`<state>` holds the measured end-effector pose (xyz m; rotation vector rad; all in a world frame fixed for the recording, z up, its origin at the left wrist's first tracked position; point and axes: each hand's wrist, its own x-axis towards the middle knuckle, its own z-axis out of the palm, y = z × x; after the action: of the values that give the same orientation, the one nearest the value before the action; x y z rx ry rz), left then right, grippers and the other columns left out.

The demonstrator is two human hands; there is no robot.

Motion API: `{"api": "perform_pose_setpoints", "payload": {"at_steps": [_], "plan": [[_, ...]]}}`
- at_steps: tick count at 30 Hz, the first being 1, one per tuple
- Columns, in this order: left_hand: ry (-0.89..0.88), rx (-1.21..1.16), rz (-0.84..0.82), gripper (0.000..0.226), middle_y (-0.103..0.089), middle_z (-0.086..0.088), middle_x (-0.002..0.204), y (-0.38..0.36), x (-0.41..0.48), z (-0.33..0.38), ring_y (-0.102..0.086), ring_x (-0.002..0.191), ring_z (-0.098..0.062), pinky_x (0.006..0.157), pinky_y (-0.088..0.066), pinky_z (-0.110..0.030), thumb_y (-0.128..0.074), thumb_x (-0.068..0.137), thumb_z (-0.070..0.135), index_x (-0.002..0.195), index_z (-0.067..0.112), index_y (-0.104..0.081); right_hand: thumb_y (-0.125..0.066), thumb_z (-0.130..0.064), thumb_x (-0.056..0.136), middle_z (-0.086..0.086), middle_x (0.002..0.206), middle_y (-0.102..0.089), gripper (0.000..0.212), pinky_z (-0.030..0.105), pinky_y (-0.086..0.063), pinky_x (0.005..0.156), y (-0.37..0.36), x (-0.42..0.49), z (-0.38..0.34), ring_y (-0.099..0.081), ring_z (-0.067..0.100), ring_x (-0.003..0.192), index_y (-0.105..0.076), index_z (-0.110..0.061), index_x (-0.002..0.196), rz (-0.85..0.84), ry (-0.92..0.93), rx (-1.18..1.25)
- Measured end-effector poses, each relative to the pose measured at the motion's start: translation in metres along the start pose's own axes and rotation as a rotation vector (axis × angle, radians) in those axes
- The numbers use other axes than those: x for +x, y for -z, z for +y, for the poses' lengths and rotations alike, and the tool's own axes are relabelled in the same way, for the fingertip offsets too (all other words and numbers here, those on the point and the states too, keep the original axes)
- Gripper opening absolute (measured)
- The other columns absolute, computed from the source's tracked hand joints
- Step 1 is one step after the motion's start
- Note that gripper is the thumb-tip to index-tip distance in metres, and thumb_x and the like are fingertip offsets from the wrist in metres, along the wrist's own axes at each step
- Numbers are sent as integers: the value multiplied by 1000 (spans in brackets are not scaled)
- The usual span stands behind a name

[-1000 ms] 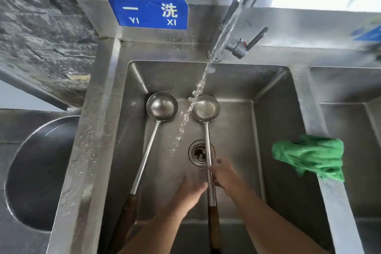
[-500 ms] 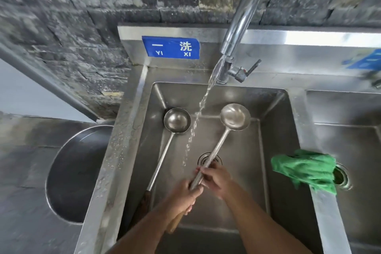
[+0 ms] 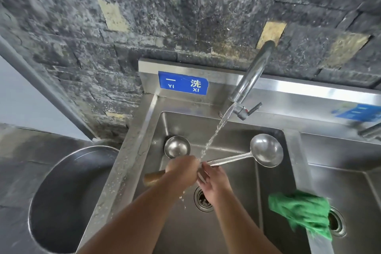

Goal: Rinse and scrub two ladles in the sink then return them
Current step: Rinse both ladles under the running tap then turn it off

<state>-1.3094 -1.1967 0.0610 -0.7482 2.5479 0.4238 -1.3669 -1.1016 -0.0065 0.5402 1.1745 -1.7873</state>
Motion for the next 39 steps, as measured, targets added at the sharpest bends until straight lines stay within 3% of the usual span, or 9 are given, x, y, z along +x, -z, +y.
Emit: {"api": "perform_pose_setpoints", "payload": {"at_steps": [3,5,8,14,18,23,31,36,39], "plan": [[55,10,47,31,-67,-11,119,-1,0,-9,-65,111,-34,85,-54,-39,-57,96,26,124,14,-61,-63,2,87,11,78,-64,21,36,-49,74,-14,0,6,-61,22,71,-54,-7,104,1,-15,90],[87,-53,47,34,-67,-8,116,-8,-3,-20,-66,108,-32,81,-52,-38,-60,92,39,120,19,-63,-57,-5,89,8,72,-63,5,33,-45,67,-24,-1,10,-60,22,65,-58,-3,94,-61,-61,221],[134,-123,64,31,-69,-1,106,-13,-9,-37,-68,101,-29,71,-47,-33,-60,84,43,110,26,-63,-43,-19,101,3,53,-52,33,32,-42,63,-47,-2,11,-52,20,52,-50,-13,69,-72,-117,421],[154,-52,42,22,-63,4,81,-4,-31,-85,-66,79,-21,76,-58,-36,-66,78,41,92,24,-66,-59,-35,96,-6,40,-32,49,23,-38,45,-46,4,-12,-33,12,32,-37,-20,55,70,-91,553],[132,13,52,16,-59,8,69,0,-40,-107,-63,69,-14,75,-57,-34,-66,80,40,84,25,-64,-50,-34,99,-6,43,-28,45,23,-31,44,-9,16,-48,-28,11,35,-34,-22,59,129,-63,600],[133,13,30,25,-63,4,78,-6,-42,-96,-65,78,-22,76,-58,-36,-62,76,44,92,25,-67,-50,-35,99,-6,44,-28,43,20,-28,40,3,14,-50,-27,9,36,-35,-23,62,147,-1,609],[160,-40,85,11,-59,5,74,-1,-33,-58,-63,75,-21,71,-56,-33,-60,85,33,86,22,-63,-57,-29,97,-5,41,-30,41,25,-39,50,-63,-12,11,-34,12,38,-38,-19,62,87,-83,493],[213,54,137,16,-70,-2,89,5,-27,-50,-66,86,-26,67,-50,-34,-61,92,31,98,19,-69,-58,-31,96,2,44,-50,45,30,-47,57,-82,-14,32,-51,18,42,-48,-13,57,83,-79,316],[191,18,134,16,-70,-1,86,0,-27,-51,-67,82,-25,71,-56,-36,-62,90,30,99,19,-69,-59,-28,96,-2,40,-41,45,27,-42,57,-78,-12,23,-42,14,35,-42,-16,57,31,-183,397]]}}
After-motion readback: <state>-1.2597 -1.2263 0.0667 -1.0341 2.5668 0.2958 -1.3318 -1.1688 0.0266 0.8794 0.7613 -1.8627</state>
